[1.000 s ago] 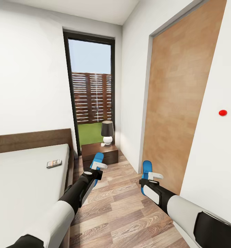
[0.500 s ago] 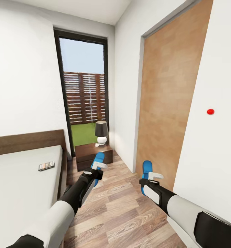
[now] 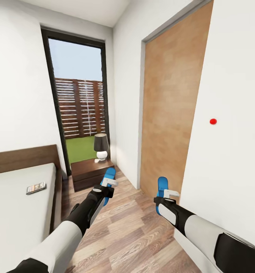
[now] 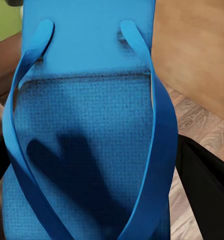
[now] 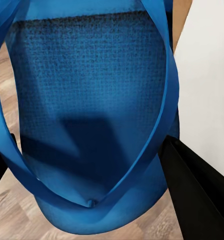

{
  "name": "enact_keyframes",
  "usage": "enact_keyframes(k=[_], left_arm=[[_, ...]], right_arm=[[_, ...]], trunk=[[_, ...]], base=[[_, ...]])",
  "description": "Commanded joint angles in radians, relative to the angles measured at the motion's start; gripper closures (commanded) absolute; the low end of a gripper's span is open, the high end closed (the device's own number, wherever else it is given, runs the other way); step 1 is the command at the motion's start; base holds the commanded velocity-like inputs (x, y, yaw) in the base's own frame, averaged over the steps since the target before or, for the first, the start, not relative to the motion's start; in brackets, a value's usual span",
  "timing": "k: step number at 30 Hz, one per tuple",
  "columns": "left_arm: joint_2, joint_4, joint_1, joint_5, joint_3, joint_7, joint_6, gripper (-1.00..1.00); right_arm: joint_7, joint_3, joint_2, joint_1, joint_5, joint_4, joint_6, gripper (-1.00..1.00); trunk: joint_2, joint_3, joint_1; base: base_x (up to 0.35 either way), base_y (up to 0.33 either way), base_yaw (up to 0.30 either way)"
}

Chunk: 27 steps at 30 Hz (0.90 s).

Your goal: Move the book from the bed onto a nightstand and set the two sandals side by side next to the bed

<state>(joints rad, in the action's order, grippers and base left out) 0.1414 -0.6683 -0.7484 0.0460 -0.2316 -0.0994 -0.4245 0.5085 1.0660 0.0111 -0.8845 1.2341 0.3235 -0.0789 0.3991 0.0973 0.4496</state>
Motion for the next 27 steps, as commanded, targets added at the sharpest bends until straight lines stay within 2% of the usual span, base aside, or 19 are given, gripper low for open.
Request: enact_keyframes(k=[1,21,25,27], left_arm=[[0.0,-0.001,0.0,0.005,-0.003,-0.003,-0.006,1.0],[-0.001,0.0,0.0,0.005,-0.003,-0.004,-0.005,1.0],[-0.002,0.01,0.0,0.007,-0.003,-0.006,-0.005,1.0],[-0.001,0.044,0.0,0.007,-0.003,-0.011,-0.004,1.0]], right_arm=[[0.009,0.006,0.001,-0.001,0.001,0.003,-0.007,1.0],[0.009,0.007,-0.001,0.003,0.0,0.003,-0.007,1.0],[0.009,0.006,0.003,0.045,0.001,-0.006,-0.007,1.0],[0.009,0.006,0.004,0.07,0.001,-0.019,-0.007,1.0]], trunk=[[0.001,-0.001,0.0],[0.001,-0.001,0.0],[0.001,-0.001,0.0],[0.001,-0.001,0.0]], base=[[0.0,0.0,-0.1],[0.0,0.0,-0.012],[0.0,0.0,0.0],[0.0,0.0,0.0]])
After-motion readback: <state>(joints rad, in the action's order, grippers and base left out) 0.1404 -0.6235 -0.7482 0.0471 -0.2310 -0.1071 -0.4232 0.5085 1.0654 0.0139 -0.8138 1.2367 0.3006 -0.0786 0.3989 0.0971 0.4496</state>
